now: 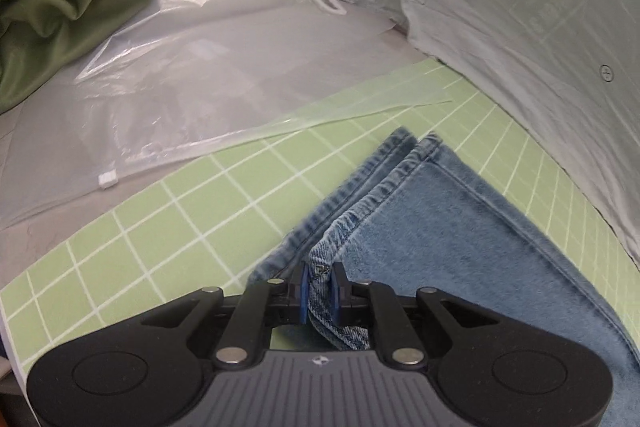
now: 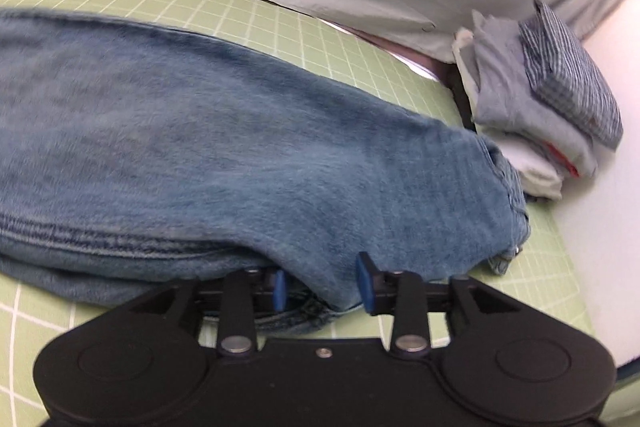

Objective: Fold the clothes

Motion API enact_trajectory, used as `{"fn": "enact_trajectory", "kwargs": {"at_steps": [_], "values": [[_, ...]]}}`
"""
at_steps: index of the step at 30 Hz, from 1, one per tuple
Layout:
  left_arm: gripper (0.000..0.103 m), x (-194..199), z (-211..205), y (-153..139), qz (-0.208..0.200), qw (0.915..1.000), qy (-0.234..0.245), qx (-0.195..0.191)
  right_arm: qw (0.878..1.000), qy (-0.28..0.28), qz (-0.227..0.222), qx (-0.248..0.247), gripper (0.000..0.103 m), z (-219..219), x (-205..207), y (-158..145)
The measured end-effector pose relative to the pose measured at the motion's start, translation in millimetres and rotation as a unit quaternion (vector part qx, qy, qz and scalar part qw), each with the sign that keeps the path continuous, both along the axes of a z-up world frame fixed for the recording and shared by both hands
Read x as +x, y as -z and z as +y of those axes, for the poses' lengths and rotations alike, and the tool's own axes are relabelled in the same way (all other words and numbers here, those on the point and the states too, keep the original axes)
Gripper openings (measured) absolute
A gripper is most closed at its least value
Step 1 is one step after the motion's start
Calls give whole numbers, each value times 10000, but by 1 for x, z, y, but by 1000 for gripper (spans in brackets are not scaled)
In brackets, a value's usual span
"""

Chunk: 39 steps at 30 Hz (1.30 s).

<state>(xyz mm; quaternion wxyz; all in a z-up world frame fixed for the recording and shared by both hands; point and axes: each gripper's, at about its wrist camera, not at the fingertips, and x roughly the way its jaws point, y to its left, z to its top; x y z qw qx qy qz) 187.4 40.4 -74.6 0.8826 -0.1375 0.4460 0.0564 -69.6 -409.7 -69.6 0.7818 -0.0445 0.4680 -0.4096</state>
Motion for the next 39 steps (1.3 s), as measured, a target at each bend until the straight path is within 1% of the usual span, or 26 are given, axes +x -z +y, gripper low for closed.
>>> {"fn": "enact_trajectory", "kwargs": {"at_steps": [2,4,7,9,11,12,13,15,16,19,22,24,25,26,28,31,33,35,37,39], "values": [[21,2,0,0,43,10000,3,79,9998,82,-140,85,47,-1,-2,-5],[22,3,1,0,79,9999,-9,109,9991,138,-355,197,49,0,-4,-12],[23,0,6,-1,84,9999,-26,71,9968,223,-678,364,62,0,-8,-23],[25,-2,9,0,109,9999,-113,56,9945,279,-893,475,63,1,-10,-30],[33,-5,14,1,172,9994,-288,4,9916,335,-1107,586,64,2,-13,-37],[46,-6,16,2,203,9991,-376,-22,9899,363,-1214,642,64,2,-14,-41],[65,-8,17,3,225,9985,-507,13,9880,390,-1320,697,65,2,-15,-45],[81,-13,20,4,178,9965,-807,145,9839,446,-1533,807,67,3,-18,-52],[81,-15,21,6,185,9960,-866,123,9816,469,-1643,857,70,3,-19,-55],[81,-16,21,12,300,9963,-795,-110,9766,431,-1908,893,77,4,-15,-61],[81,-15,12,17,303,9971,-686,-125,9786,472,-1767,941,79,-2,-5,-48],[81,-14,8,20,317,9972,-660,-177,9809,616,-1503,1072,78,-9,1,-31],[81,-13,6,22,326,9971,-651,-207,9808,700,-1343,1231,74,-13,2,-21],[81,-12,4,24,335,9971,-641,-237,9804,769,-1191,1369,72,-15,2,-12],[83,-10,1,27,367,9970,-644,-204,9824,725,-988,1408,72,-12,2,-1],[85,-9,-4,28,311,9975,-626,-104,9846,621,-951,1330,72,-6,2,-5],[85,-7,-6,29,285,9977,-606,-49,9848,602,-960,1318,73,-4,2,-8],[76,-6,-5,28,186,9980,-586,-132,9819,723,-1086,1370,73,-7,-1,-10],[43,-6,-3,25,71,9977,-650,-183,9788,845,-1211,1421,75,-10,-4,-12],[25,-5,-2,20,-23,9980,-592,-223,9753,978,-1346,1451,75,-13,-8,-15]]}}
